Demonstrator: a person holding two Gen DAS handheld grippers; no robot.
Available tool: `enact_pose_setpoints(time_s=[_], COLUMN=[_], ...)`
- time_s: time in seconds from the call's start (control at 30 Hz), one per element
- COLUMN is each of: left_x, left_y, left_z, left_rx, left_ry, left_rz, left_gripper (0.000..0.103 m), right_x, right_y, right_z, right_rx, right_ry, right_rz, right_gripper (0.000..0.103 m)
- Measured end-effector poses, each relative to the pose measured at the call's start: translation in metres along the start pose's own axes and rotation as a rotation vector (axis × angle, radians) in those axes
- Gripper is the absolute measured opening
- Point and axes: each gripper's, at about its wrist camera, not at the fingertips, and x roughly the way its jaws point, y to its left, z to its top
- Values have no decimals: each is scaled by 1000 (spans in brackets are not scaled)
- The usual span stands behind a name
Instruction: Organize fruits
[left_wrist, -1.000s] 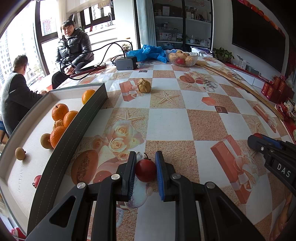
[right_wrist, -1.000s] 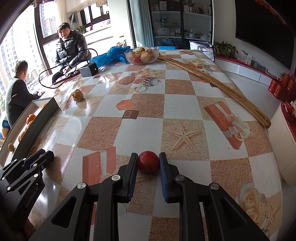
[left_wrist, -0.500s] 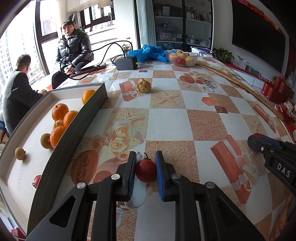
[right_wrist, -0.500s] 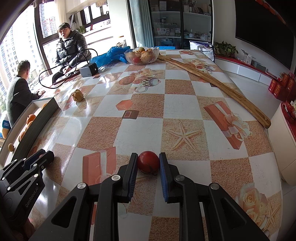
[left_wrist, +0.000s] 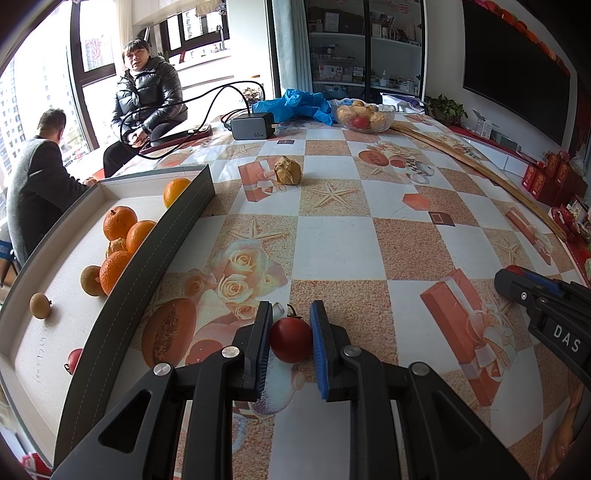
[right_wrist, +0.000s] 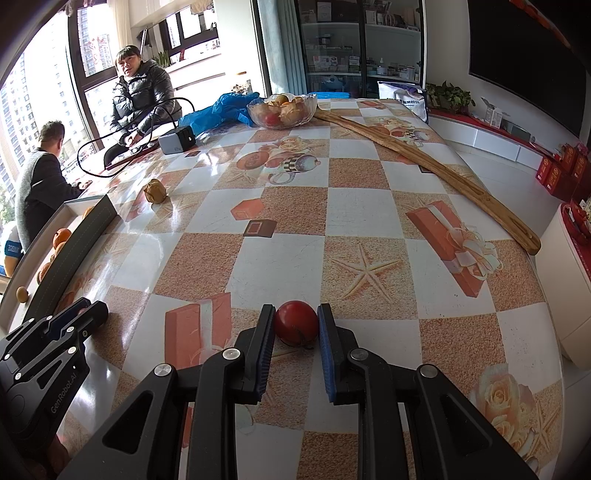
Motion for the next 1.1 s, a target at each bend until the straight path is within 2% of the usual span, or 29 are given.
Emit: enact_pose_setpoints(time_s=[1.1], left_x=[-2], left_y=[-2], left_z=[-1], left_rx=[-6], left_ry=[0], left_rz=[-5], left_gripper=[22], right_x=[2], right_y=[11], right_z=[0], right_rx=[-11], right_ry=[3], right_rz=[-26], right_gripper=[23])
